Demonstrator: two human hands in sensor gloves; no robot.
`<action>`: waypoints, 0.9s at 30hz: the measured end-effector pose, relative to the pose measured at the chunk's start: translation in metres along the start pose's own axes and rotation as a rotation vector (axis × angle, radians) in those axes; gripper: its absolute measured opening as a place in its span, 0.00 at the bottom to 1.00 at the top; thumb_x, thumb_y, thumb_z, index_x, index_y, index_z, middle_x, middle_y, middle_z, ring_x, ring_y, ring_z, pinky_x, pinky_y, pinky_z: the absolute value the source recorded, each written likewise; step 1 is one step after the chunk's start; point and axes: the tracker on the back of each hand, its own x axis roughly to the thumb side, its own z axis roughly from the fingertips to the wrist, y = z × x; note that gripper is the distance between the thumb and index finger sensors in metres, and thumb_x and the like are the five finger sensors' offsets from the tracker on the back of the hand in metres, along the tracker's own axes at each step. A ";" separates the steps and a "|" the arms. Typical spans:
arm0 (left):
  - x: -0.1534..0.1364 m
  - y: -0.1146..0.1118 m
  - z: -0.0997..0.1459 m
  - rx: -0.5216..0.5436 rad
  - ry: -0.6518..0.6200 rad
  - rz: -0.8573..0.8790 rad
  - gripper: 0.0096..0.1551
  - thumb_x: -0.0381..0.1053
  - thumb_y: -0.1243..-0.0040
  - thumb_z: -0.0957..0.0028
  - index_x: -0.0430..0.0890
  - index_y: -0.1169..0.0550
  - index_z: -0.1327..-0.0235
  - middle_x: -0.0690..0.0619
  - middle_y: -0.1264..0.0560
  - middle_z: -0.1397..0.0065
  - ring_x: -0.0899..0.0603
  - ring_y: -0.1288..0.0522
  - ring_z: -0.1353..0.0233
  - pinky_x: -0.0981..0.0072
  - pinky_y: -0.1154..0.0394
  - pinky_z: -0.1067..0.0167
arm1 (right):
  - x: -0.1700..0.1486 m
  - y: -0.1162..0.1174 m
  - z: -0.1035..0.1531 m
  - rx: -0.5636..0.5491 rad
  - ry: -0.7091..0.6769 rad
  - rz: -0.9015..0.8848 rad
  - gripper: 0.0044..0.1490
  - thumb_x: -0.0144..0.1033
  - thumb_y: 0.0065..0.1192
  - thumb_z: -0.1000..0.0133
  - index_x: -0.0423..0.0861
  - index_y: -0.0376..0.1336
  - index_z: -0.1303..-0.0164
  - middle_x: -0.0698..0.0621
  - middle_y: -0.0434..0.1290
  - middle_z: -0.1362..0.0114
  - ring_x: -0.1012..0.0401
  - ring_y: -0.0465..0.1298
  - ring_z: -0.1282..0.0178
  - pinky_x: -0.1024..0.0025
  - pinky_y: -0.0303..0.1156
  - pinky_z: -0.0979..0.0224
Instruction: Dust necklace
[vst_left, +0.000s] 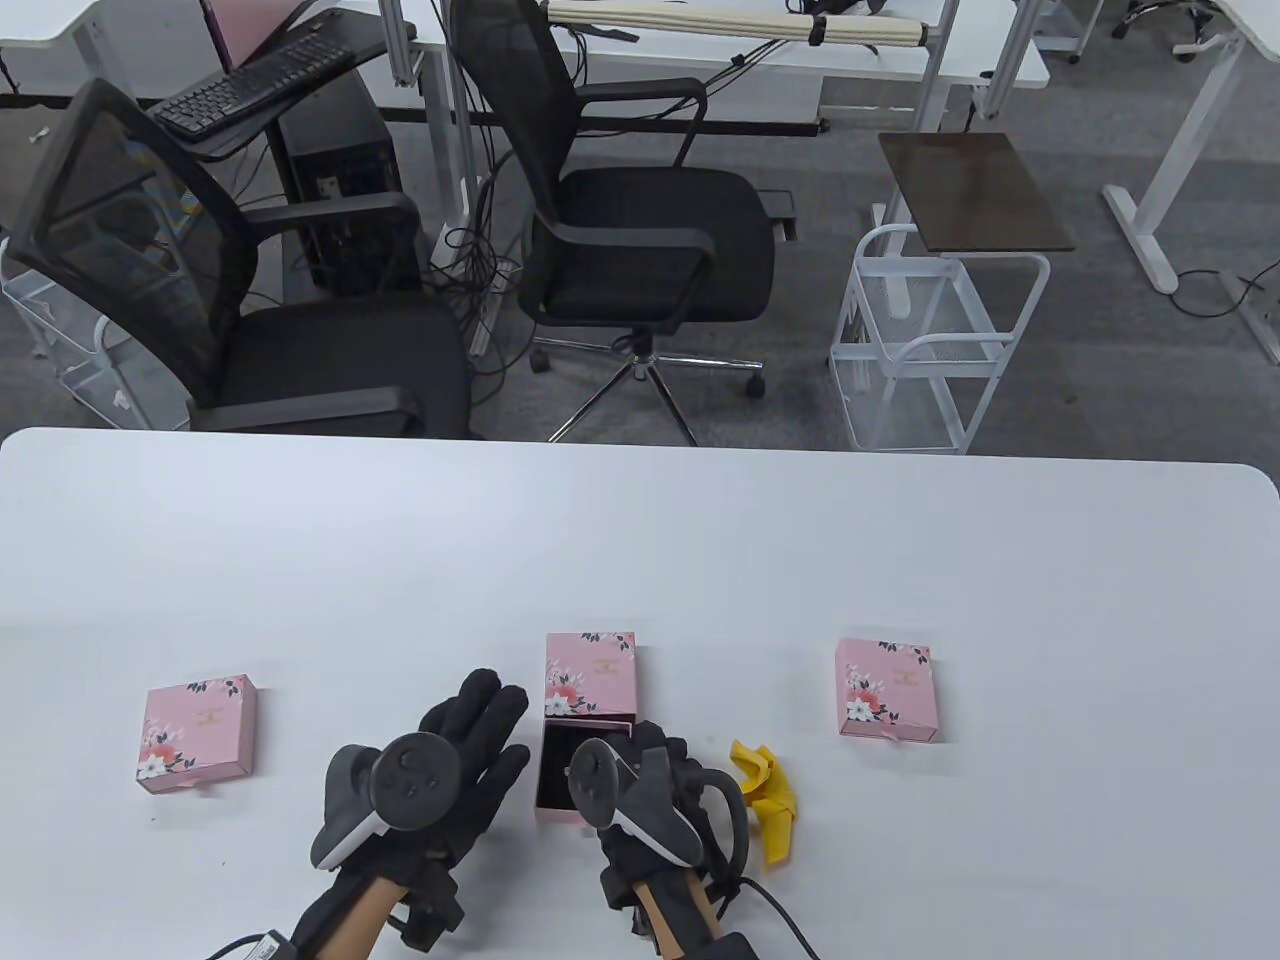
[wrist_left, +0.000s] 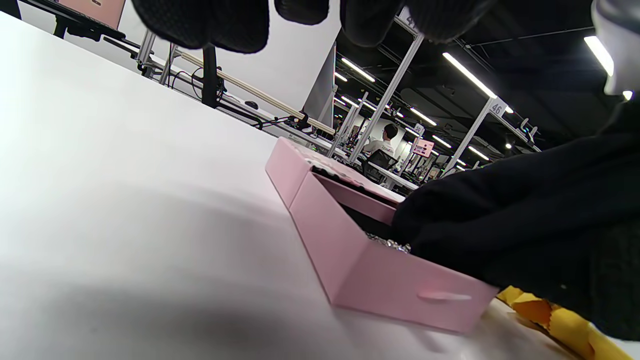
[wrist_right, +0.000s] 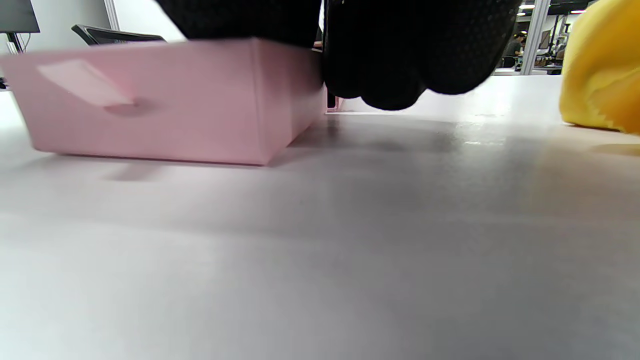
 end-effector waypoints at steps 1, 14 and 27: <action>0.000 0.000 0.000 0.000 0.001 0.000 0.35 0.62 0.54 0.35 0.55 0.42 0.15 0.47 0.51 0.10 0.32 0.43 0.18 0.37 0.39 0.25 | -0.001 -0.002 0.001 -0.008 -0.002 -0.015 0.25 0.33 0.60 0.31 0.40 0.63 0.25 0.28 0.61 0.19 0.33 0.68 0.29 0.42 0.68 0.30; 0.000 0.000 0.000 0.003 -0.003 0.009 0.35 0.62 0.54 0.35 0.55 0.42 0.15 0.47 0.51 0.10 0.32 0.43 0.18 0.36 0.39 0.25 | 0.001 -0.047 0.014 -0.209 -0.061 -0.213 0.26 0.32 0.58 0.33 0.40 0.61 0.25 0.33 0.68 0.23 0.38 0.74 0.33 0.46 0.72 0.33; 0.004 -0.001 -0.001 0.006 -0.023 0.046 0.37 0.62 0.51 0.35 0.53 0.42 0.14 0.47 0.49 0.10 0.31 0.43 0.18 0.37 0.39 0.25 | 0.012 -0.119 0.007 -0.266 -0.162 -0.510 0.26 0.32 0.57 0.33 0.39 0.61 0.25 0.34 0.72 0.28 0.42 0.77 0.38 0.48 0.74 0.35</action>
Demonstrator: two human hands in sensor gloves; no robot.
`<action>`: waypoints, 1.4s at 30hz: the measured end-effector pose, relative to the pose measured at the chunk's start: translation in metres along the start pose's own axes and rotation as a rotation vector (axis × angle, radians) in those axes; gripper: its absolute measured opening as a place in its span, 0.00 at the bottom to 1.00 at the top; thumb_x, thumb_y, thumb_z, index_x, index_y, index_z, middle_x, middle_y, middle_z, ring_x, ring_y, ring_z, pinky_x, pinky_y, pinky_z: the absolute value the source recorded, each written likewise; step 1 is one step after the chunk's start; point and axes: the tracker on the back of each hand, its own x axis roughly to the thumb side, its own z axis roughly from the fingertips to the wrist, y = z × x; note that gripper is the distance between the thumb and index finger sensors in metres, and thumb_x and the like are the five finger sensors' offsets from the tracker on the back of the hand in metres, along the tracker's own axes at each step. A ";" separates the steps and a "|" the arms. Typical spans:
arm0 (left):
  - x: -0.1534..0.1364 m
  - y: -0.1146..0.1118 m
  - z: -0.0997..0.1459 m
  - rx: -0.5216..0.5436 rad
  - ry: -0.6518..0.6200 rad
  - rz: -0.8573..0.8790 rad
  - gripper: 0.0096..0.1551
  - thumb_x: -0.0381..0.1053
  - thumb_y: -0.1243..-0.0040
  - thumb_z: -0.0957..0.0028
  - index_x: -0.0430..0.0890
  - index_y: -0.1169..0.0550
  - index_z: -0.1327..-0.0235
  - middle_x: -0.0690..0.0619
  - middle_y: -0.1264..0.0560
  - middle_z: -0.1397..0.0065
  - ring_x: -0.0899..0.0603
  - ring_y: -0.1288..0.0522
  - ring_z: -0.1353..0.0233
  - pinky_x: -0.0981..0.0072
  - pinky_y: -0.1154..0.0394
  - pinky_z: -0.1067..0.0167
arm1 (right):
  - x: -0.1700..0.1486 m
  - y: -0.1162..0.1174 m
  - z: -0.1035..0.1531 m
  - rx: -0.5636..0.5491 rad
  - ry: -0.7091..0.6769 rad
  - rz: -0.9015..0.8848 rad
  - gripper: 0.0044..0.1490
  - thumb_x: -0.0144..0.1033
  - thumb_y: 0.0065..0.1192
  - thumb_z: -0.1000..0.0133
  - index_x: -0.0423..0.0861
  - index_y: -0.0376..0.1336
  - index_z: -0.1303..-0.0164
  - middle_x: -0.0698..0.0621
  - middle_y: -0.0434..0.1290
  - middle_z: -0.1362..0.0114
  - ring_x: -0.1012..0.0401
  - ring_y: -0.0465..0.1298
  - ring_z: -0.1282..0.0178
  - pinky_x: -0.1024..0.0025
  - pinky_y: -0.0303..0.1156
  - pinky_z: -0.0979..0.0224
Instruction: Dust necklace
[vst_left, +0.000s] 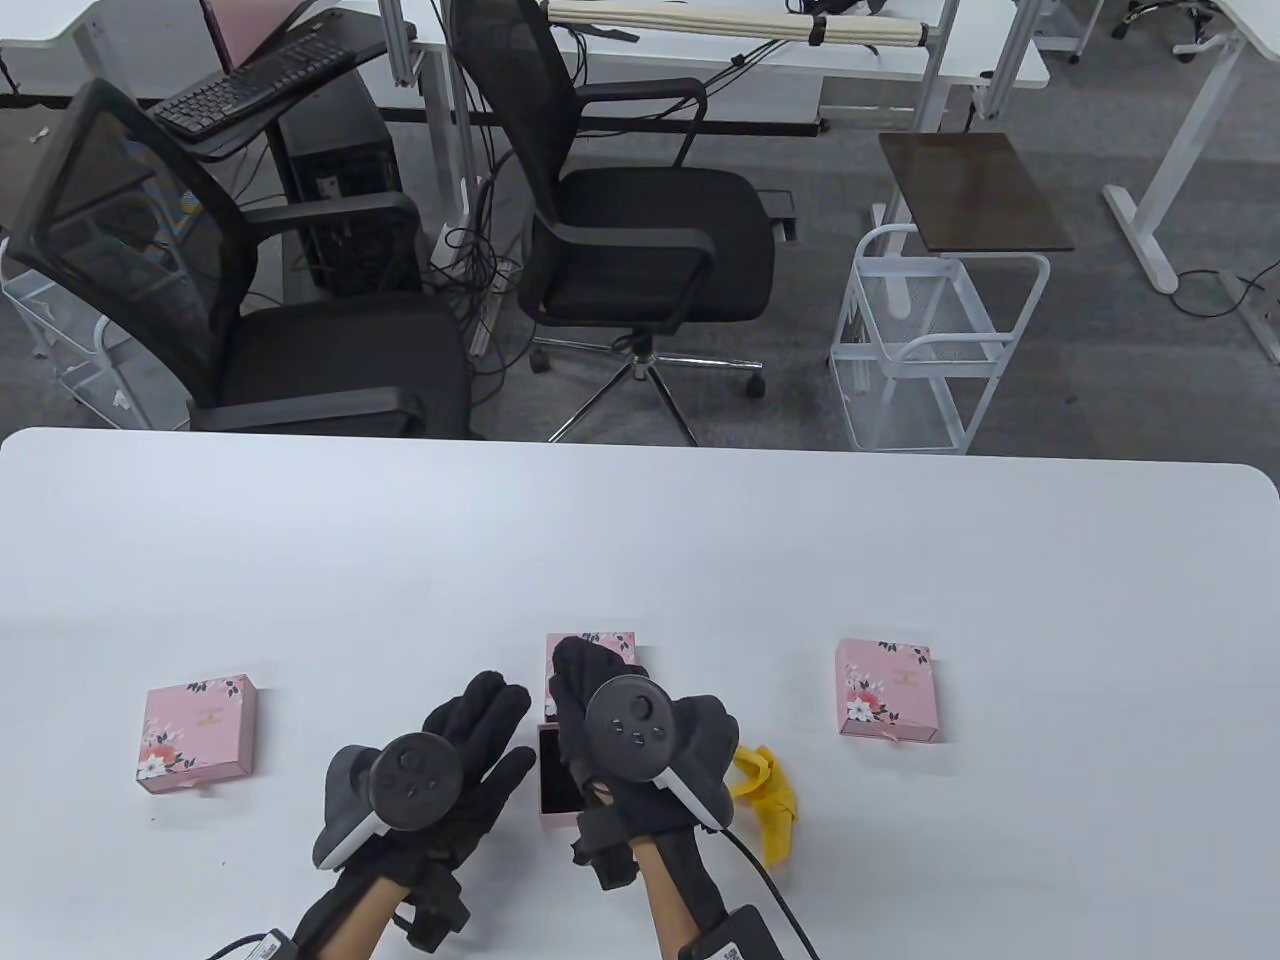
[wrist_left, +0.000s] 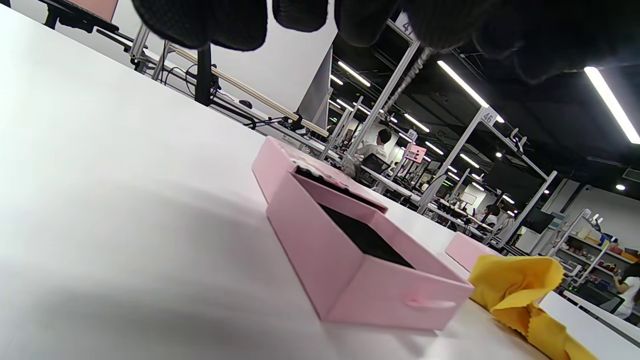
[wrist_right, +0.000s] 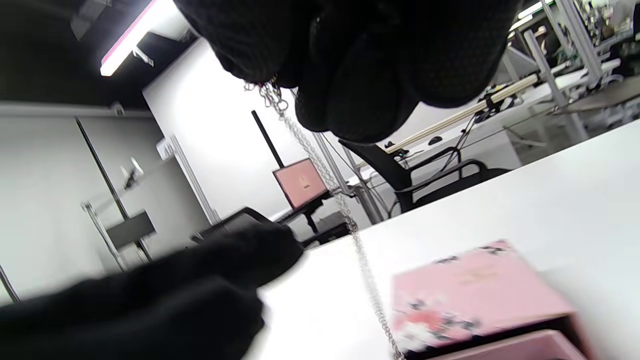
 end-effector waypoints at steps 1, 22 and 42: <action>0.002 0.001 0.001 0.018 -0.008 0.007 0.37 0.62 0.50 0.36 0.52 0.41 0.15 0.46 0.47 0.10 0.32 0.43 0.18 0.37 0.38 0.26 | 0.000 -0.003 0.001 0.000 -0.006 -0.006 0.26 0.32 0.57 0.32 0.39 0.61 0.25 0.34 0.72 0.28 0.42 0.77 0.38 0.48 0.74 0.35; 0.060 0.075 -0.015 0.194 -0.050 0.292 0.20 0.58 0.33 0.41 0.50 0.14 0.43 0.55 0.09 0.50 0.50 0.13 0.49 0.54 0.16 0.51 | 0.013 -0.043 0.016 -0.140 -0.112 -0.153 0.26 0.31 0.57 0.32 0.38 0.61 0.25 0.35 0.73 0.30 0.44 0.78 0.40 0.52 0.75 0.38; 0.048 0.101 -0.013 -0.038 -0.135 0.671 0.20 0.58 0.35 0.38 0.49 0.14 0.43 0.55 0.10 0.50 0.49 0.13 0.49 0.54 0.17 0.51 | -0.005 -0.032 0.006 0.000 -0.036 -0.319 0.26 0.32 0.57 0.31 0.38 0.59 0.25 0.35 0.71 0.28 0.42 0.77 0.39 0.50 0.74 0.37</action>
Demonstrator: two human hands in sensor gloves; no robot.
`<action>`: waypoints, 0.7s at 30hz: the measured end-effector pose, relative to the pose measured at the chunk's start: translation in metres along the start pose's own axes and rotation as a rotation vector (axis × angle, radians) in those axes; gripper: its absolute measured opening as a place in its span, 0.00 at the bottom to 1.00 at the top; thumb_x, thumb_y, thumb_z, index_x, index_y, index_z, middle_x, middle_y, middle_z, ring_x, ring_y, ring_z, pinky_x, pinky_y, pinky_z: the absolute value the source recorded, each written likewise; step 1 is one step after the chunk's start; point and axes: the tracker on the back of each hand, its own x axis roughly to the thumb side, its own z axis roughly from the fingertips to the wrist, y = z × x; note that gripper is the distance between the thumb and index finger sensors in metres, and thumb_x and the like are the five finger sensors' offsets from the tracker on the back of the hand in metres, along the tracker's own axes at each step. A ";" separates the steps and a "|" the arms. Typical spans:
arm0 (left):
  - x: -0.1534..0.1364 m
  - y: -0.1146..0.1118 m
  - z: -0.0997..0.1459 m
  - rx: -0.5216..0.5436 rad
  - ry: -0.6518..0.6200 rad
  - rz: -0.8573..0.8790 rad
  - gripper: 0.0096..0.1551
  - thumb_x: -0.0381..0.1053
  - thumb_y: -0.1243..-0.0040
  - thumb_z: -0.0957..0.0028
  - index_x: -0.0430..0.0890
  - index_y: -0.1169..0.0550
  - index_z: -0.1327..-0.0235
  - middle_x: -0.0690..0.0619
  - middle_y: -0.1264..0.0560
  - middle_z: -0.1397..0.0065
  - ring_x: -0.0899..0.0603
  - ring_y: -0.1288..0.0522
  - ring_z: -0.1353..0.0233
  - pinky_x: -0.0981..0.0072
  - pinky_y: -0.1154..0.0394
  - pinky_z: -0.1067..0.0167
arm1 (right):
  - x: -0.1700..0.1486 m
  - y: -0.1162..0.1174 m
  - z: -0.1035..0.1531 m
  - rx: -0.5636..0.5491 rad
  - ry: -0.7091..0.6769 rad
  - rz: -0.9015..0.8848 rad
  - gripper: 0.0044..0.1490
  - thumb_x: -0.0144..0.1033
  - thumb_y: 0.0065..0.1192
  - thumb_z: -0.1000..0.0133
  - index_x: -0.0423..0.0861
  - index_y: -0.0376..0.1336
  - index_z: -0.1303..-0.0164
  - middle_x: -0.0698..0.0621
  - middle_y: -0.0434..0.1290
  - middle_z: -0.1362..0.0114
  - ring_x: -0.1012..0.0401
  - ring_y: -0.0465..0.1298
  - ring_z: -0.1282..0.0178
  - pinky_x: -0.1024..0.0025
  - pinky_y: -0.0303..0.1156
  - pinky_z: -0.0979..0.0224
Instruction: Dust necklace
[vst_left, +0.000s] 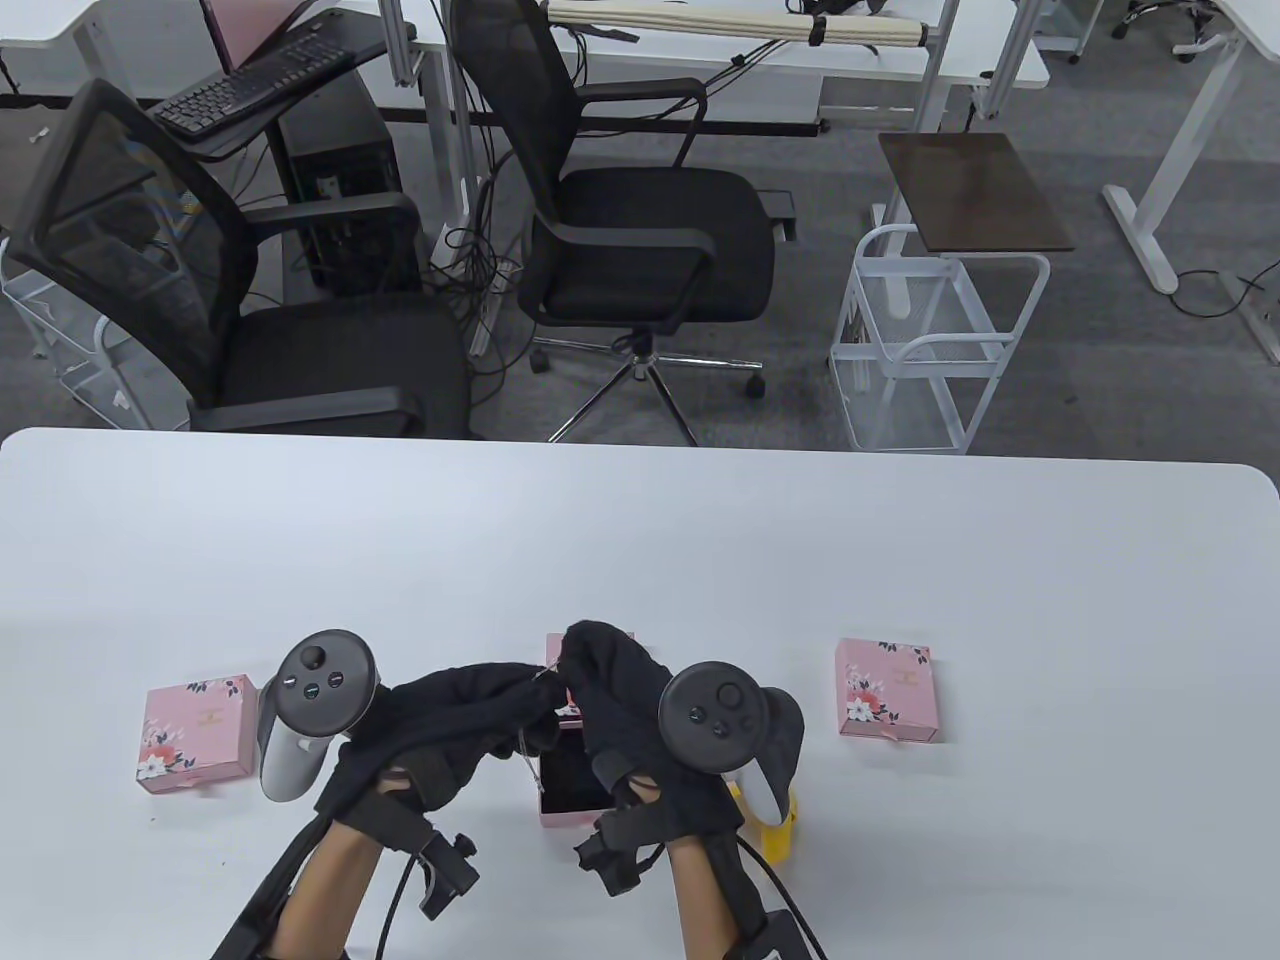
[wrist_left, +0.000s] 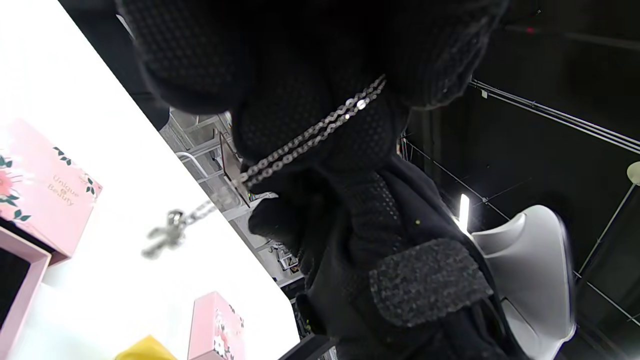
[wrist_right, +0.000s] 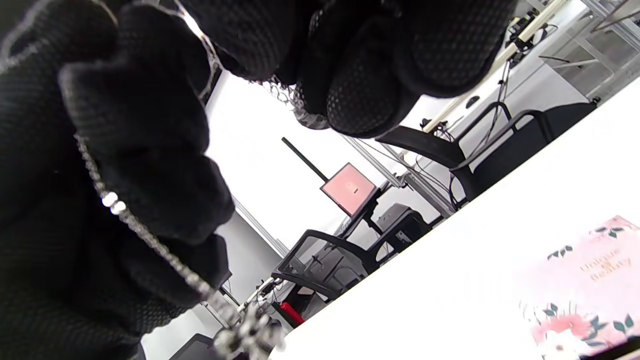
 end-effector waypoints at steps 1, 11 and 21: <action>-0.001 0.001 0.000 0.006 0.001 0.012 0.20 0.58 0.35 0.38 0.49 0.14 0.43 0.55 0.10 0.50 0.49 0.13 0.49 0.54 0.17 0.51 | -0.001 0.001 -0.001 -0.004 0.011 0.026 0.26 0.32 0.57 0.31 0.38 0.59 0.25 0.35 0.71 0.29 0.42 0.77 0.39 0.50 0.74 0.37; -0.005 0.007 0.005 0.097 0.028 0.133 0.20 0.57 0.36 0.36 0.49 0.16 0.40 0.54 0.11 0.48 0.48 0.14 0.48 0.54 0.18 0.50 | 0.001 0.002 0.000 -0.018 0.023 0.083 0.25 0.32 0.58 0.30 0.38 0.60 0.24 0.34 0.71 0.28 0.41 0.76 0.38 0.49 0.73 0.36; -0.006 0.013 0.011 0.301 0.012 0.100 0.21 0.60 0.37 0.37 0.53 0.17 0.37 0.50 0.15 0.34 0.43 0.19 0.35 0.48 0.22 0.39 | 0.031 0.003 0.012 -0.059 -0.068 0.076 0.27 0.38 0.60 0.30 0.38 0.63 0.24 0.33 0.71 0.27 0.40 0.76 0.38 0.47 0.73 0.36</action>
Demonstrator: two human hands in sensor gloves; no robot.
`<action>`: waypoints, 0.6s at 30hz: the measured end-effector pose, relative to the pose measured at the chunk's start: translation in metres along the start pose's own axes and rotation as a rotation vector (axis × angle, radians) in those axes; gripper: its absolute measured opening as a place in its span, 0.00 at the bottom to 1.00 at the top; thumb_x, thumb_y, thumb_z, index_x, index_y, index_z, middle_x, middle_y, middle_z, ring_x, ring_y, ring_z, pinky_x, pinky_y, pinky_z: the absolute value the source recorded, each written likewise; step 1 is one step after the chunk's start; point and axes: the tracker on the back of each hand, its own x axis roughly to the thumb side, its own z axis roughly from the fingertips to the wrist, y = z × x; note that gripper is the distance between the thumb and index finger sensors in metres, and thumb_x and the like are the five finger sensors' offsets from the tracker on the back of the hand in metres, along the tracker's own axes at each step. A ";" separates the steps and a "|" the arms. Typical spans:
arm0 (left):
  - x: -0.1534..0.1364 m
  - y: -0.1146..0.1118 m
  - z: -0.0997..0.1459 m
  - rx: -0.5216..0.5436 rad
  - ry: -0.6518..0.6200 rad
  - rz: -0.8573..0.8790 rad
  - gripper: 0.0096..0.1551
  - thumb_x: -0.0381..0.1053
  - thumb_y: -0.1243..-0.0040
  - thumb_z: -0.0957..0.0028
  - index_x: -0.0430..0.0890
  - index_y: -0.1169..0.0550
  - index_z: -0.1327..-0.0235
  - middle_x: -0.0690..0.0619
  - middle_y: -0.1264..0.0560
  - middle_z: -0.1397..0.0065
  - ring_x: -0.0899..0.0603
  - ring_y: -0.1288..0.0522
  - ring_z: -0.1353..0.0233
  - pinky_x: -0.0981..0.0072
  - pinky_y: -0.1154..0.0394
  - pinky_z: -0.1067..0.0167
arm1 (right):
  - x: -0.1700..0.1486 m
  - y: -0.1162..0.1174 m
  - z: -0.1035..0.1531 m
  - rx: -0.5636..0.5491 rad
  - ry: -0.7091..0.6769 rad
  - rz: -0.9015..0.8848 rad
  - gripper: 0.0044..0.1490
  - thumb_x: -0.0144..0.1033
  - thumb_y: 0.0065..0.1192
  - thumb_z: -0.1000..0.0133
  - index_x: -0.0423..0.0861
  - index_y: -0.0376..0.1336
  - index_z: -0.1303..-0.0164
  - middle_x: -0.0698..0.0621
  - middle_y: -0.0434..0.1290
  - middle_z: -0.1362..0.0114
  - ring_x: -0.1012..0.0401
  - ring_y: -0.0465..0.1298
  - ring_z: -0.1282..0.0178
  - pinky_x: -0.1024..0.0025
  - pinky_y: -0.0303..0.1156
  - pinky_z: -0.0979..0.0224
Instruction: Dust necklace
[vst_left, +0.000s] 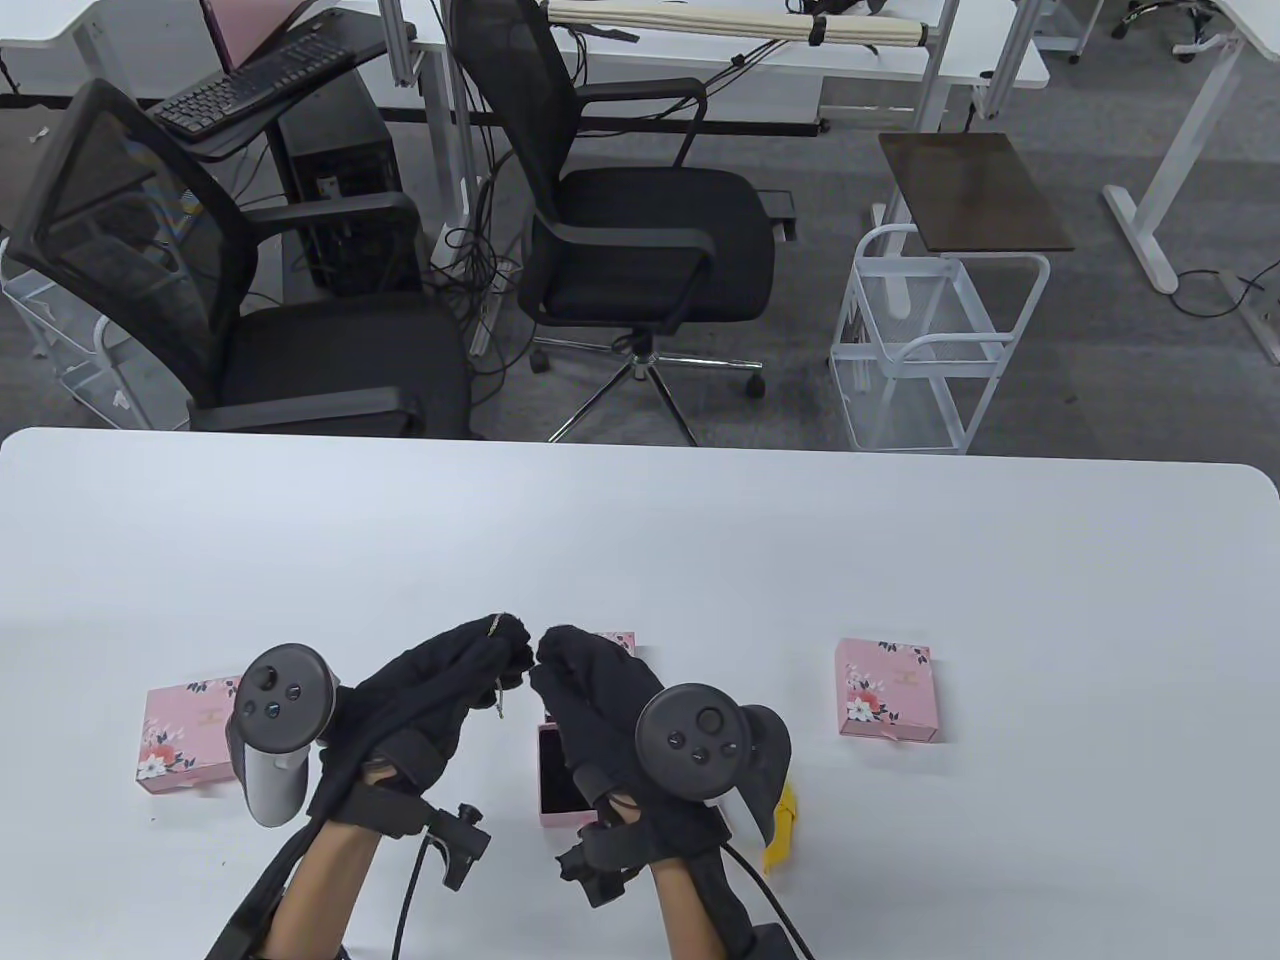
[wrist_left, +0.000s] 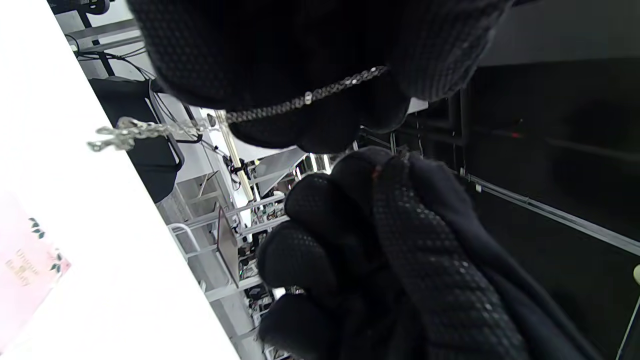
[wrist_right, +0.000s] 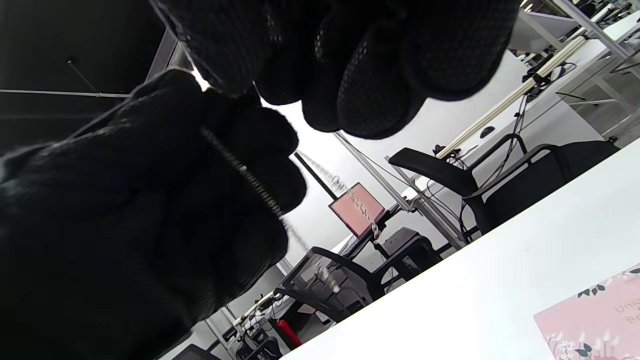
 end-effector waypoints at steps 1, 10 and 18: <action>0.000 0.000 0.000 0.006 -0.001 0.011 0.21 0.60 0.37 0.37 0.53 0.17 0.37 0.50 0.16 0.32 0.42 0.20 0.33 0.48 0.22 0.38 | 0.001 0.001 0.000 0.004 -0.004 0.005 0.27 0.38 0.61 0.30 0.38 0.63 0.25 0.33 0.71 0.27 0.40 0.76 0.38 0.47 0.73 0.35; 0.002 -0.011 0.002 -0.029 0.013 0.017 0.21 0.61 0.38 0.36 0.54 0.17 0.36 0.45 0.26 0.21 0.35 0.29 0.25 0.41 0.29 0.32 | 0.014 0.034 0.005 -0.091 -0.033 0.110 0.29 0.40 0.64 0.33 0.36 0.65 0.27 0.32 0.73 0.29 0.40 0.77 0.39 0.47 0.74 0.36; 0.000 0.014 0.002 0.099 0.027 0.031 0.20 0.58 0.40 0.36 0.51 0.17 0.38 0.50 0.15 0.34 0.41 0.19 0.34 0.47 0.22 0.39 | 0.020 0.030 0.003 0.002 -0.034 0.182 0.21 0.38 0.67 0.36 0.42 0.72 0.36 0.39 0.80 0.39 0.47 0.82 0.48 0.52 0.77 0.41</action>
